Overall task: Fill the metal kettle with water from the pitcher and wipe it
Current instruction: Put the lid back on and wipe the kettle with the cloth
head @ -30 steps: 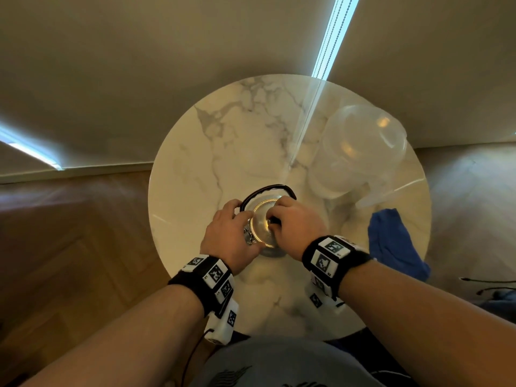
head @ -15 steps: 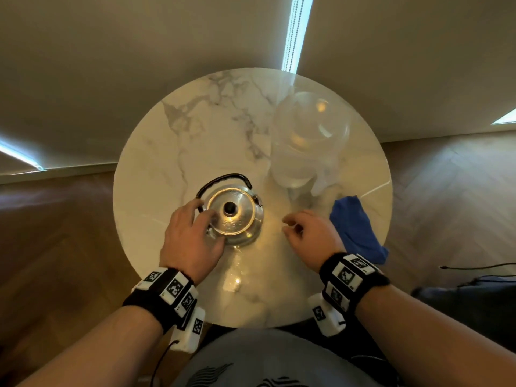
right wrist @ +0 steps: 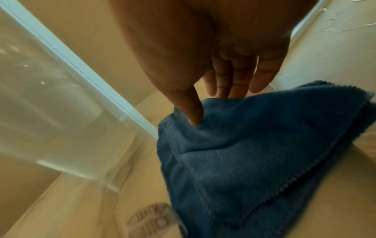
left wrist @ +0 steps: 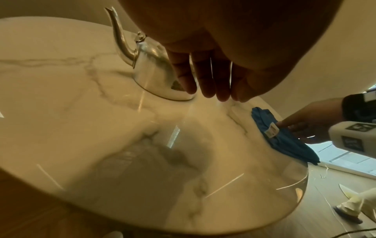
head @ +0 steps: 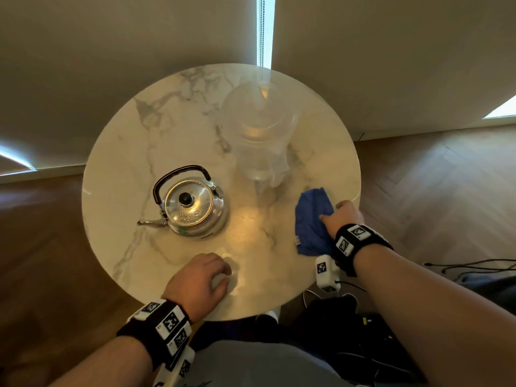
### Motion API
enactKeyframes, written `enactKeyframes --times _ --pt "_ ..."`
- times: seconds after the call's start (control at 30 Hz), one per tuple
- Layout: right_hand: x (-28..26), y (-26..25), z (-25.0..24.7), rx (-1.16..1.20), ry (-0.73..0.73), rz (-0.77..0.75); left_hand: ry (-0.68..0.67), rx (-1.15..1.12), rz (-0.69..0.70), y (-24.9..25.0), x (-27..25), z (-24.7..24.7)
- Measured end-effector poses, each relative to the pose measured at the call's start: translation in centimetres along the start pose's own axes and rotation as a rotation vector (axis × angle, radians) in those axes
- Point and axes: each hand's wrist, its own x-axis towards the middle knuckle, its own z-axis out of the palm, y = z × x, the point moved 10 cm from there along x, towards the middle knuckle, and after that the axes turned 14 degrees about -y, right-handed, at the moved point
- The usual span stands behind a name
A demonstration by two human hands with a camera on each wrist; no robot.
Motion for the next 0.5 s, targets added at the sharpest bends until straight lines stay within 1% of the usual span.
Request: enactKeyframes --times 0.07,0.13,0.2,0.3,0.37,0.43,0.5 --pt "0.4 -0.5 0.5 0.005 -0.098 -0.046 0.012 -0.023 0.004 1.0 0.1 -0.1" --pt "-0.5 -2.0 1.0 0.029 -0.162 -0.139 0.049 -0.055 0.014 2.0 0.2 -1.1" --pt "-2.3 -4.1 1.2 0.016 -0.208 -0.267 0.099 -0.107 0.024 2.9 0.2 -2.8" --pt "-6.8 -8.4 2.6 0.001 -0.318 -0.507 0.193 -0.206 0.024 3.8 0.3 -6.1" --pt "-10.1 -11.2 3.8 -0.005 -0.397 -0.681 0.273 -0.323 0.018 3.7 0.4 -8.4" --pt "-13.4 -13.7 4.6 0.036 -0.473 -0.799 0.326 -0.535 0.022 2.8 0.3 -10.3" --pt "-16.1 -15.9 5.3 0.066 -0.544 -0.880 0.284 -0.696 0.058 2.4 0.2 -11.5"
